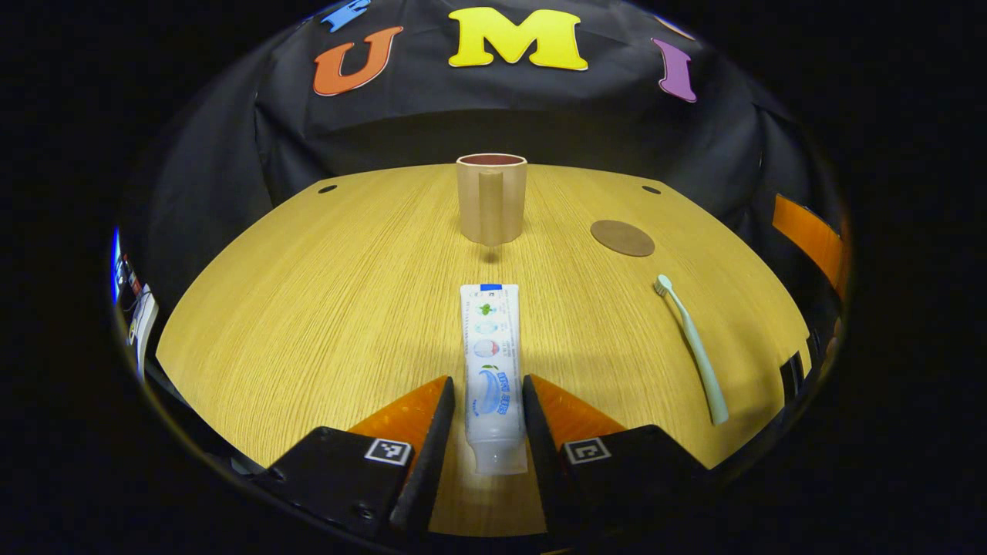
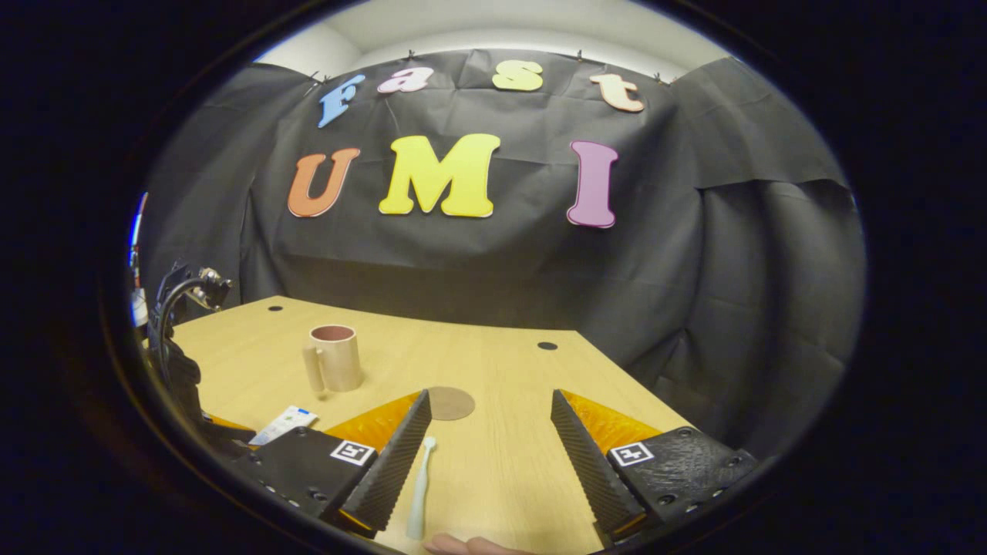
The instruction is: Put the toothbrush and toothpaste on the desktop into the cup, then pick up the cup and place it on the coaster on the desktop.
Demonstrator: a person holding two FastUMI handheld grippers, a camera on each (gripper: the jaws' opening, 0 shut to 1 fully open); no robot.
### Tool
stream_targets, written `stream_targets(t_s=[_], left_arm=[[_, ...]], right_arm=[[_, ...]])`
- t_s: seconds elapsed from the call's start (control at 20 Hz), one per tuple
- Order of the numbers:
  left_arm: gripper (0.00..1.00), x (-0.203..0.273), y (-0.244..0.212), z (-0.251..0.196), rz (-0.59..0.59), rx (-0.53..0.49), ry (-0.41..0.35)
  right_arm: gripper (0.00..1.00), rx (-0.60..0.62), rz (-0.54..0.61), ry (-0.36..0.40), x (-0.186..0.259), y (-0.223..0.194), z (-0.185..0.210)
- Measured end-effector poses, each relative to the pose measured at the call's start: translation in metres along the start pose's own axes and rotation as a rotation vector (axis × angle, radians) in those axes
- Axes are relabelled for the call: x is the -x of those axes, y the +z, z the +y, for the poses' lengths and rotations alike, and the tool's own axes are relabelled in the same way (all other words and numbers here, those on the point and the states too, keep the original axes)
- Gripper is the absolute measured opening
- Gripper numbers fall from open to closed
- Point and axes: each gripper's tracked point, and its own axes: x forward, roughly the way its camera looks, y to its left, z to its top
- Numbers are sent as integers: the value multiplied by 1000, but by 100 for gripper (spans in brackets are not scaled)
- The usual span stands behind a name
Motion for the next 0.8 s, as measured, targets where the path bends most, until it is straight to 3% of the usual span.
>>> stream_targets(t_s=[0.05,0.1,0.25,0.45,0.8], left_arm=[[58,0,-1,-1,5,8,-2],[46,1,-2,-2,12,9,-3],[42,1,0,0,22,26,0],[42,2,6,-3,35,41,-16],[41,29,33,10,-91,44,11]], right_arm=[[95,-3,8,2,-2,-2,1],[95,-5,16,2,-4,-3,2],[95,-17,44,8,-8,-8,5],[95,-30,112,31,-16,-20,18],[96,-13,262,36,-37,-60,41]])
